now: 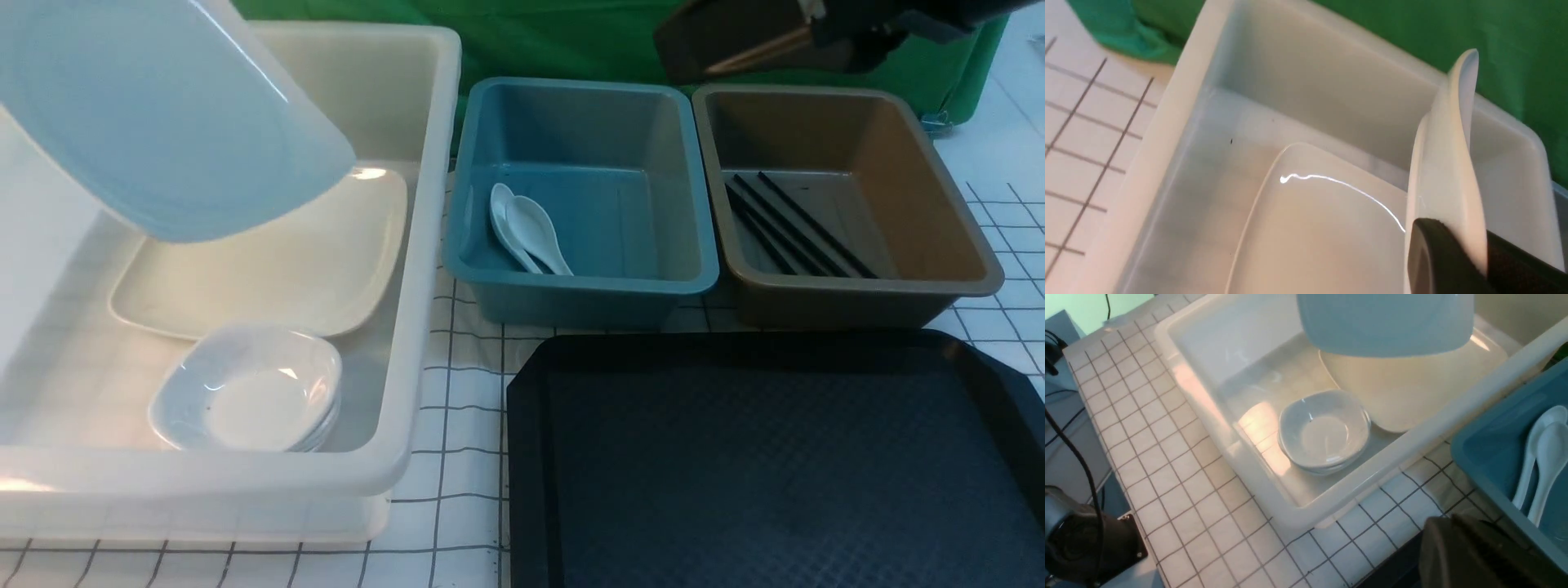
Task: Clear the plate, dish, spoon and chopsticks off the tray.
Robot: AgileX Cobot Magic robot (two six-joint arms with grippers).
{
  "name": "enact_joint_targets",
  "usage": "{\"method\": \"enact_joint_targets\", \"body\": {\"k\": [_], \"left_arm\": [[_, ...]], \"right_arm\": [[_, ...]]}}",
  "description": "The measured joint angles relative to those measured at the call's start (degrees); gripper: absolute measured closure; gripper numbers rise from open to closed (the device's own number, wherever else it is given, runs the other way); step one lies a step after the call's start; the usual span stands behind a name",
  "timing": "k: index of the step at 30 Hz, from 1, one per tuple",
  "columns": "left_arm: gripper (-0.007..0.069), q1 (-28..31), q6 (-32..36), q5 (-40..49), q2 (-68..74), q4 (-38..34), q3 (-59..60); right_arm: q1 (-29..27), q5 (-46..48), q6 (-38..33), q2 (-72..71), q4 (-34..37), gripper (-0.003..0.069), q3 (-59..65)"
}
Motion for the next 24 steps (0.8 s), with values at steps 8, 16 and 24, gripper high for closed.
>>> {"method": "enact_joint_targets", "body": {"k": [8,16,24], "left_arm": [[0.0606,0.07,9.97,-18.54,-3.14,-21.27,21.08],[0.0606,-3.02,16.56,-27.35,-2.45,-28.80,29.92],[0.0605,-7.94,17.52,-32.68,-1.41,-29.48,30.27]], "right_arm": [[0.45,-1.83,0.13,4.38,-1.57,0.0655,-1.17],[0.50,-2.11,0.14,8.66,-1.75,0.0655,-4.79],[0.50,-1.55,3.61,16.09,-2.33,0.0655,-15.98]]}}
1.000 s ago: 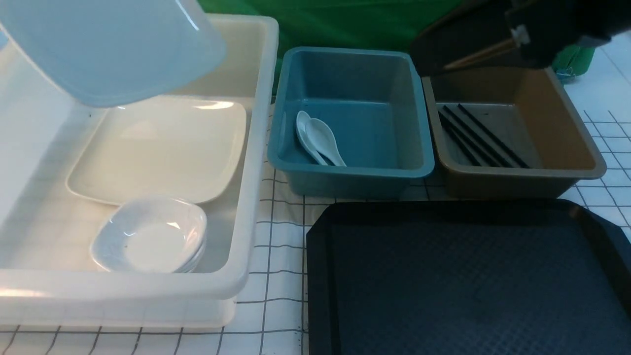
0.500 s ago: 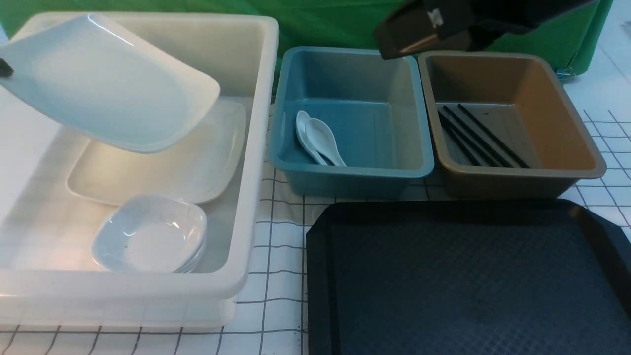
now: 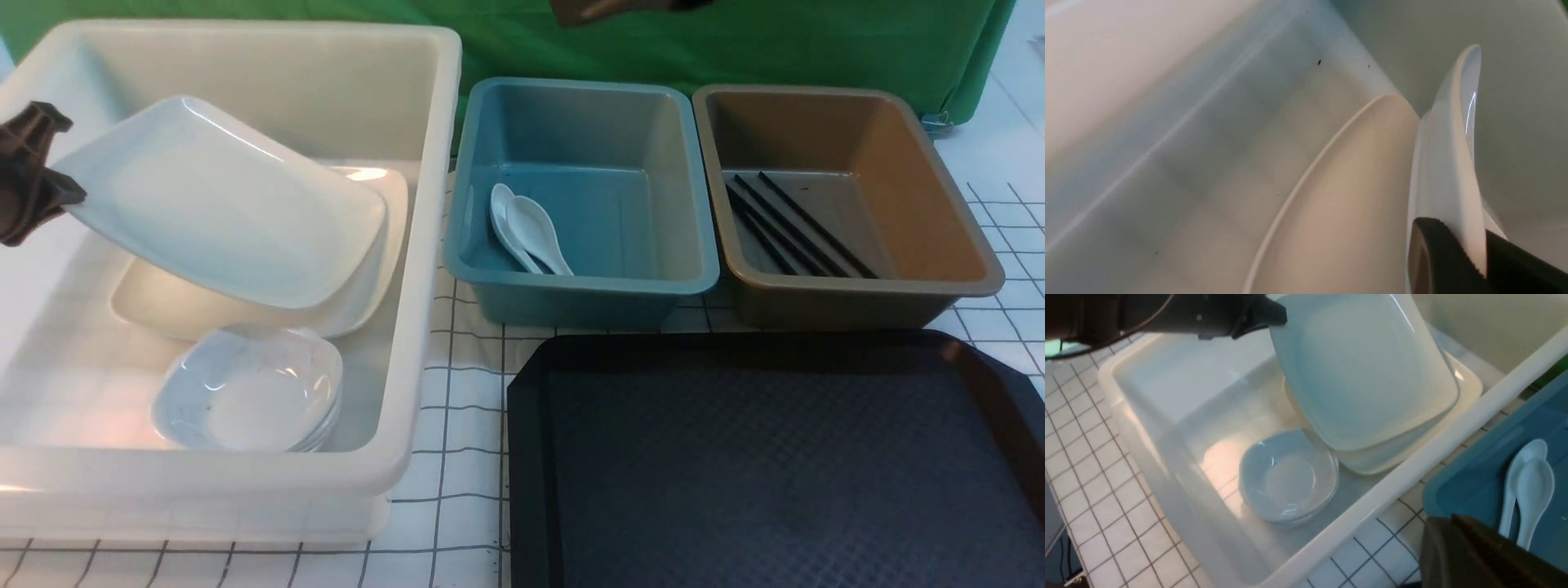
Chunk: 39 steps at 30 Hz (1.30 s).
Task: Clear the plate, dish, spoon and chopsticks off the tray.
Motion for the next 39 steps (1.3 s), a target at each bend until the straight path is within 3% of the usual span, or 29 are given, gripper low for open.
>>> {"method": "enact_joint_targets", "body": {"k": [5,9,21,25,28,31,32,33,35,37,39], "left_arm": [[0.0602,-0.72,-0.68,-0.82,1.04,3.30,0.00],[0.0547,-0.72,-3.47,-0.49,1.82,8.18,0.00],[0.0156,-0.72,-6.11,3.47,4.13,21.65,-1.03],[0.0124,-0.72,-8.19,5.34,3.45,26.60,-3.02],[0.0176,-0.97,-8.81,12.24,2.16,28.39,-7.15],[0.0323,-2.81,-5.51,20.46,0.43,28.80,-11.08],[0.0337,-3.03,-5.24,21.03,0.26,28.80,-11.63],[0.0471,-5.47,-2.54,25.59,-1.83,28.96,-13.47],[0.0568,-8.81,0.42,28.33,-4.75,28.96,-14.68],[0.0603,-11.41,1.98,29.35,-7.47,29.11,-14.96],[0.0628,-17.93,3.58,30.31,-12.99,30.29,-15.07]], "right_arm": [[0.00,4.83,1.31,4.19,-0.28,0.0655,-4.10],[0.00,5.72,1.31,5.04,-0.46,0.0655,-4.23],[0.00,5.48,1.44,5.03,-0.47,0.0655,-4.55],[0.00,6.06,1.44,5.03,-0.47,0.0655,-4.55],[0.00,6.18,1.44,5.03,-0.92,0.0655,-4.55],[-0.14,6.31,2.40,5.03,-4.08,0.0655,-5.24],[-0.12,6.31,2.54,5.03,-4.75,0.0655,-5.43],[-0.74,6.36,3.89,4.64,-7.26,0.0655,-6.25],[-1.88,6.31,4.94,3.67,-9.89,0.0655,-6.98],[-2.94,6.36,5.65,2.56,-10.76,0.0655,-7.05],[-5.84,6.36,6.64,-1.16,-12.97,0.0651,-7.11]]}}
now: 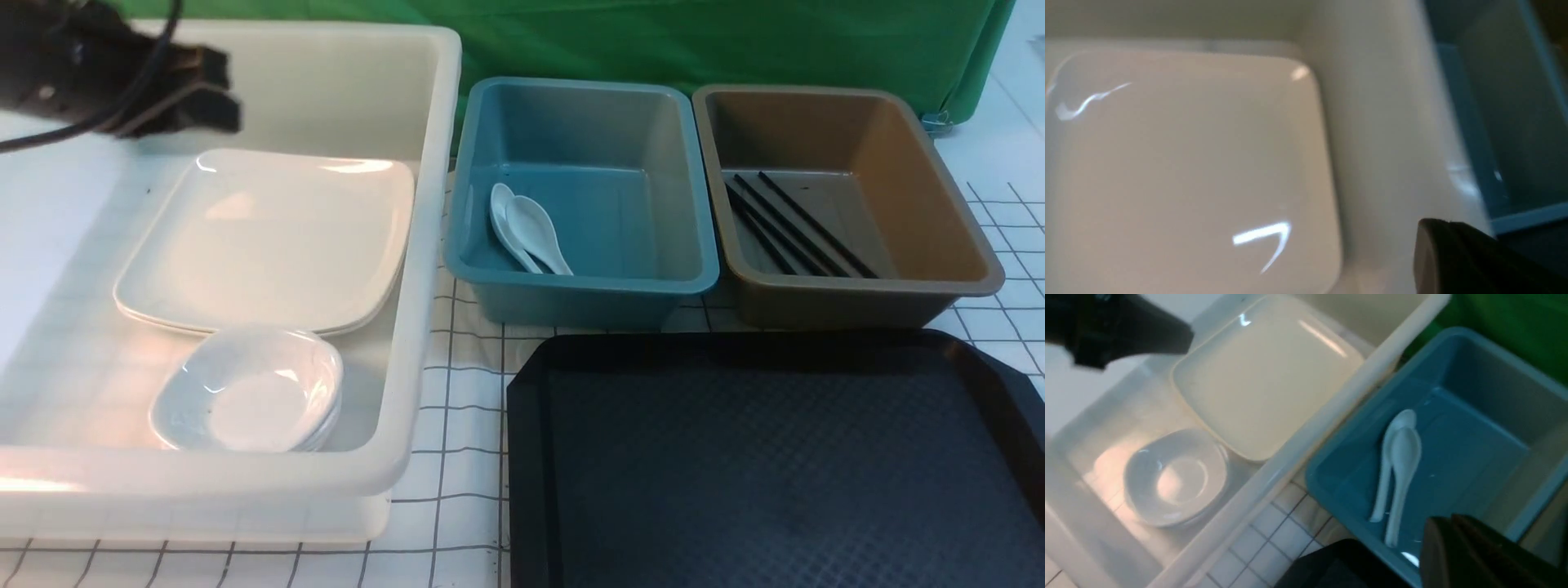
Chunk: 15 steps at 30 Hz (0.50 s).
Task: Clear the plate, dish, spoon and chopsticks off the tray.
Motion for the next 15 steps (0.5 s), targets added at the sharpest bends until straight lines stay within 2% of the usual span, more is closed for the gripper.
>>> {"method": "enact_joint_targets", "body": {"k": [3,4,6,7,8,10,12,15], "left_arm": [[0.0632,-6.16,-0.05,0.68,-4.30,2.12,0.00],[0.0635,-10.87,-0.58,1.67,-7.90,4.24,0.00],[0.0636,-16.70,-2.86,2.56,-11.20,7.15,0.19],[0.0636,-17.25,-3.21,2.57,-11.88,7.44,0.24],[0.0636,-21.59,-5.31,2.57,-14.57,9.48,1.02],[0.0636,-26.31,-7.43,2.24,-17.70,11.65,2.96],[0.0637,-29.27,-9.43,1.36,-19.78,13.06,5.22],[0.0637,-32.30,-12.17,-1.36,-24.12,14.67,10.10]], "right_arm": [[-2.50,-0.06,0.70,-3.50,-2.59,0.0650,0.44],[-4.96,-0.20,1.50,-7.39,-5.15,0.0650,1.64],[-6.95,-0.27,2.16,-11.89,-7.82,0.0650,4.13],[-7.15,-0.27,2.30,-12.91,-8.07,0.0650,4.87],[-8.46,-0.36,2.62,-16.76,-9.73,0.0650,8.38],[-9.23,-0.36,3.16,-22.46,-11.15,0.0650,13.29],[-9.52,-1.35,3.77,-27.44,-12.16,0.0650,19.25],[-9.52,-7.60,4.96,-37.85,-12.97,0.0650,30.59]]}}
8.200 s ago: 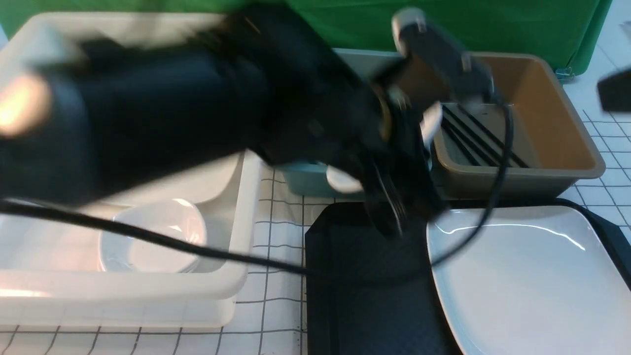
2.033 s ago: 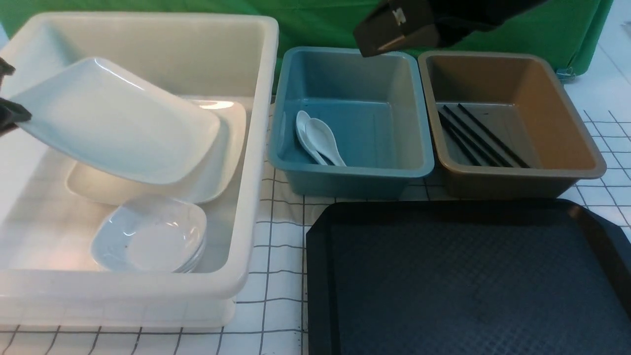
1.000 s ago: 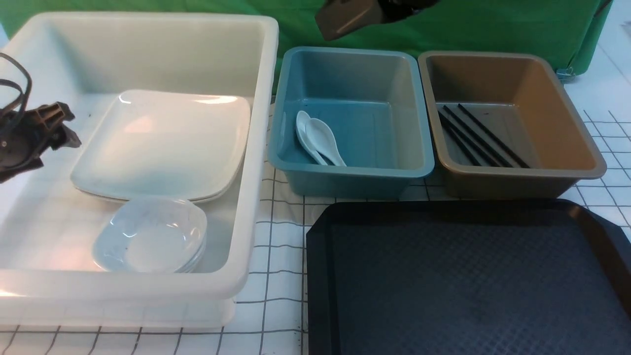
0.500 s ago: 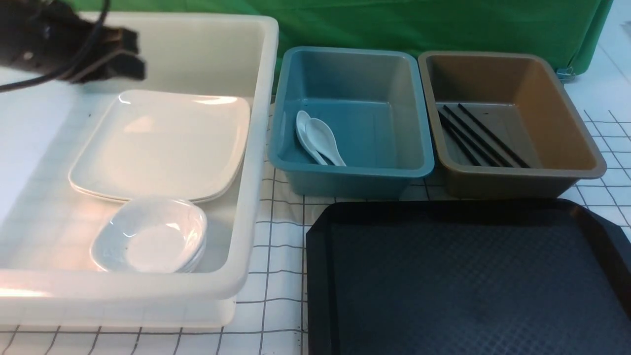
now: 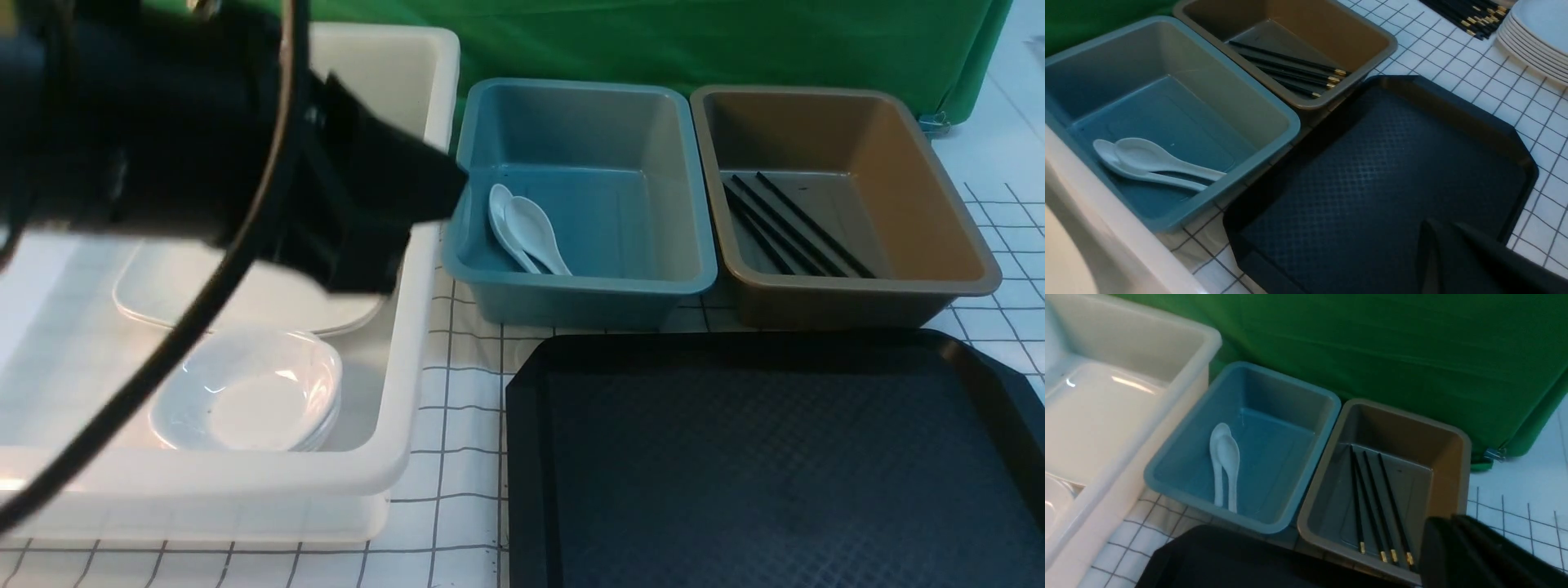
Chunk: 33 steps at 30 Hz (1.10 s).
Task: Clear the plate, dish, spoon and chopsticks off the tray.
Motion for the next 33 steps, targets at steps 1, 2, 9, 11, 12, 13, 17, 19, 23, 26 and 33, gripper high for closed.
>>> {"method": "enact_joint_targets", "body": {"k": [1,2,9,11,12,13,17,19,23,26,33], "left_arm": [[0.0637,-0.42,-0.52,-0.74,-1.19,0.20,1.56],[0.0637,-0.62,-0.83,-2.03,-2.98,0.41,4.42],[0.0637,-0.74,-2.50,-8.95,-13.48,1.59,18.27],[0.0637,-0.74,-2.75,-11.10,-16.75,1.54,22.40],[0.0637,-0.74,-2.91,-12.29,-18.38,1.46,24.76],[0.0637,-0.74,-2.91,-12.69,-19.01,1.40,25.14],[0.0633,-0.74,-4.31,-16.05,-25.18,0.85,32.53],[0.0630,-0.74,-4.98,-16.84,-26.93,0.74,35.15],[0.0627,-0.74,-5.08,-17.40,-28.89,0.07,38.63],[0.0627,-0.74,-5.12,-17.43,-29.03,0.00,39.35],[0.0627,-0.74,-5.12,-18.44,-29.04,0.00,39.66]], "right_arm": [[0.00,-3.42,0.19,-3.04,-0.07,0.0650,3.60],[0.00,-7.87,0.46,-7.77,-0.26,0.0650,10.11],[-0.05,-28.53,3.83,-34.29,-0.36,0.0646,37.50],[-0.05,-32.82,6.25,-41.19,-0.36,0.0643,44.53],[-0.05,-34.83,7.39,-44.42,-0.36,0.0642,48.27],[-0.05,-35.20,7.69,-45.62,-0.36,0.0642,48.85],[-0.05,-42.62,8.80,-56.52,-0.36,0.0636,58.76],[-0.05,-46.32,8.80,-58.31,-0.36,0.0629,61.02],[-0.05,-48.83,8.80,-58.37,-0.36,0.0620,61.86],[-0.05,-49.11,8.80,-58.33,-0.36,0.0613,61.93],[-0.05,-49.13,8.75,-58.33,-0.36,0.0585,62.22]]}}
